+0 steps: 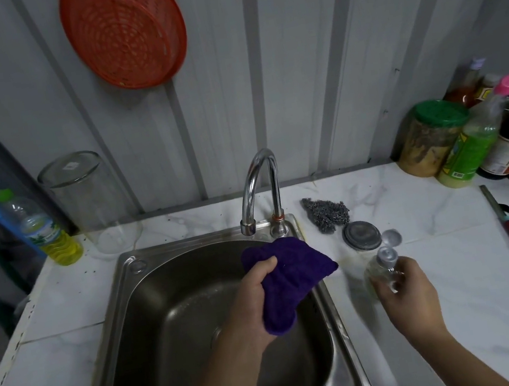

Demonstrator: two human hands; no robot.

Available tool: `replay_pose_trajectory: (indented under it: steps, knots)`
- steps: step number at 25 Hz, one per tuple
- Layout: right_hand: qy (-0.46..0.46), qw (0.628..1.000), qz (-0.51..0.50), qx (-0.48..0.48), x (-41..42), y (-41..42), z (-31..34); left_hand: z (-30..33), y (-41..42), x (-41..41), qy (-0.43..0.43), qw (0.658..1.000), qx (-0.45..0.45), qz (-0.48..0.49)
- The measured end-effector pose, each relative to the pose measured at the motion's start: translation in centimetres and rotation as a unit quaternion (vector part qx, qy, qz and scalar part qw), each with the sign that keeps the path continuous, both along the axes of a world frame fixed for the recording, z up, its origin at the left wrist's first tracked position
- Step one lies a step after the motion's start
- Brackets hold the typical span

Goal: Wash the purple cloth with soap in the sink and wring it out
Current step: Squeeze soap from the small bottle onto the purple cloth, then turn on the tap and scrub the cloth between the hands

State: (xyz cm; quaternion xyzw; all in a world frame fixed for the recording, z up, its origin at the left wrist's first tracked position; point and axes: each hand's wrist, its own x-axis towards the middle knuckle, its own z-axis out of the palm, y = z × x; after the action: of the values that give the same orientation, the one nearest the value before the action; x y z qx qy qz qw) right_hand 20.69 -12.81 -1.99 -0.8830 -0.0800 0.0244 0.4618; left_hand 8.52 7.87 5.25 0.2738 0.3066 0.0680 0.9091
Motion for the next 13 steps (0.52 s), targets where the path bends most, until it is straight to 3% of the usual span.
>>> replay_pose_trajectory:
  steps: [8, 11, 13]
  knots:
    - [0.031, 0.999, -0.022, -0.006, -0.2, -1.1, -1.2, -0.7, -0.3, 0.2, 0.0, 0.999, 0.042, 0.008]
    - [-0.04, 0.995, -0.083, -0.03, -1.9, -1.8, -1.1, -1.1, -0.2, 0.3, 0.009, 0.997, 0.066, 0.025]
    - [-0.122, 0.988, -0.093, 0.017, -4.3, -1.4, -0.6, -1.2, 0.2, 0.3, 0.026, 0.996, 0.083, 0.037]
